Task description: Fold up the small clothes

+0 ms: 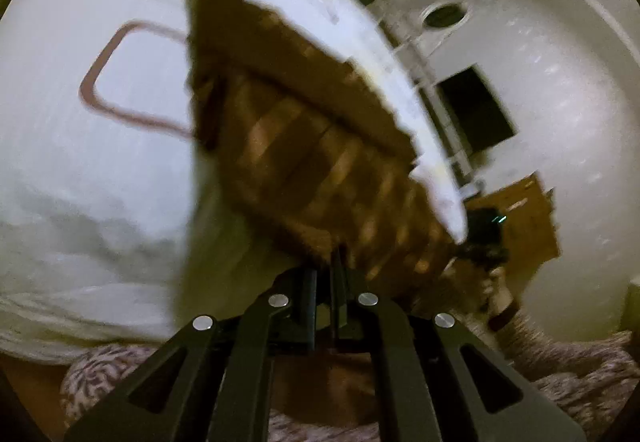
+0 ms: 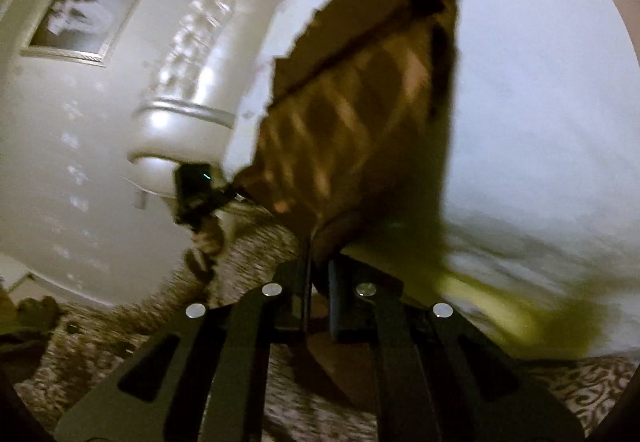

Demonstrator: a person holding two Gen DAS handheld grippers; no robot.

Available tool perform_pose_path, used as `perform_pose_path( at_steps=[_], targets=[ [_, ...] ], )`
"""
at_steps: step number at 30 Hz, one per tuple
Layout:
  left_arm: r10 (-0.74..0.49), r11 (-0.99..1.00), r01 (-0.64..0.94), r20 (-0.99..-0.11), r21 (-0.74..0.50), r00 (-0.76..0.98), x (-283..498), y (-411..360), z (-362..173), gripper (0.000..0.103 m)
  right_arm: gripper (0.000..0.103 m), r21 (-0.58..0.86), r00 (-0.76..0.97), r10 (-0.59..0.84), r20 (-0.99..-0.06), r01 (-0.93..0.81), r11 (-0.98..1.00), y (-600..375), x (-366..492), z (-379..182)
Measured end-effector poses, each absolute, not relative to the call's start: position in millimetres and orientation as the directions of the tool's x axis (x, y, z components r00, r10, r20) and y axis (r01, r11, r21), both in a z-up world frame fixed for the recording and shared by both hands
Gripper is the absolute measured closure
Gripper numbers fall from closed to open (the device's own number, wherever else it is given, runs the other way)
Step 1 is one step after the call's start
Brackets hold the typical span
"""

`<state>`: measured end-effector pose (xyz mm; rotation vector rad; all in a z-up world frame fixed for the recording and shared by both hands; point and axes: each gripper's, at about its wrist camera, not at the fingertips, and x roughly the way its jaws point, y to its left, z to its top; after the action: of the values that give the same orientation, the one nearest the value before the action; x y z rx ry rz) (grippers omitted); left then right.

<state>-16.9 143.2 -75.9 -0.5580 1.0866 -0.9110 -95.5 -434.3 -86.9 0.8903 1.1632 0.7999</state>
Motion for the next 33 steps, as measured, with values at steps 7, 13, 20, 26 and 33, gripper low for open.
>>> perform_pose_path(
  at_steps=[7, 13, 20, 26, 33],
  targets=[
    [-0.888, 0.405, 0.240, -0.317, -0.882, 0.333, 14, 166, -53, 0.098, 0.097, 0.952, 0.358, 0.906, -0.227, -0.115, 0.285, -449, -63, -49],
    [-0.840, 0.366, 0.043, -0.311, -0.929, 0.444, 71, 178, -63, 0.098, 0.097, 0.971, 0.507, 0.848, -0.156, -0.078, 0.225, -482, -12, -48],
    [-0.806, 0.367, -0.088, -0.364, -0.926, 0.466, 138, 159, -86, 0.099, 0.097, 0.985, 0.606, 0.777, -0.169, 0.083, 0.150, -499, 42, -103],
    [-0.804, 0.368, -0.225, -0.430, -0.902, 0.411, 177, 149, -118, 0.098, 0.093, 0.972, 0.627, 0.744, -0.229, 0.189, 0.140, -498, 69, -138],
    [-0.808, 0.360, -0.265, -0.441, -0.894, 0.391, 185, 160, -120, 0.093, 0.075, 0.969, 0.623, 0.743, -0.245, 0.178, 0.170, -501, 74, -139]
  ],
)
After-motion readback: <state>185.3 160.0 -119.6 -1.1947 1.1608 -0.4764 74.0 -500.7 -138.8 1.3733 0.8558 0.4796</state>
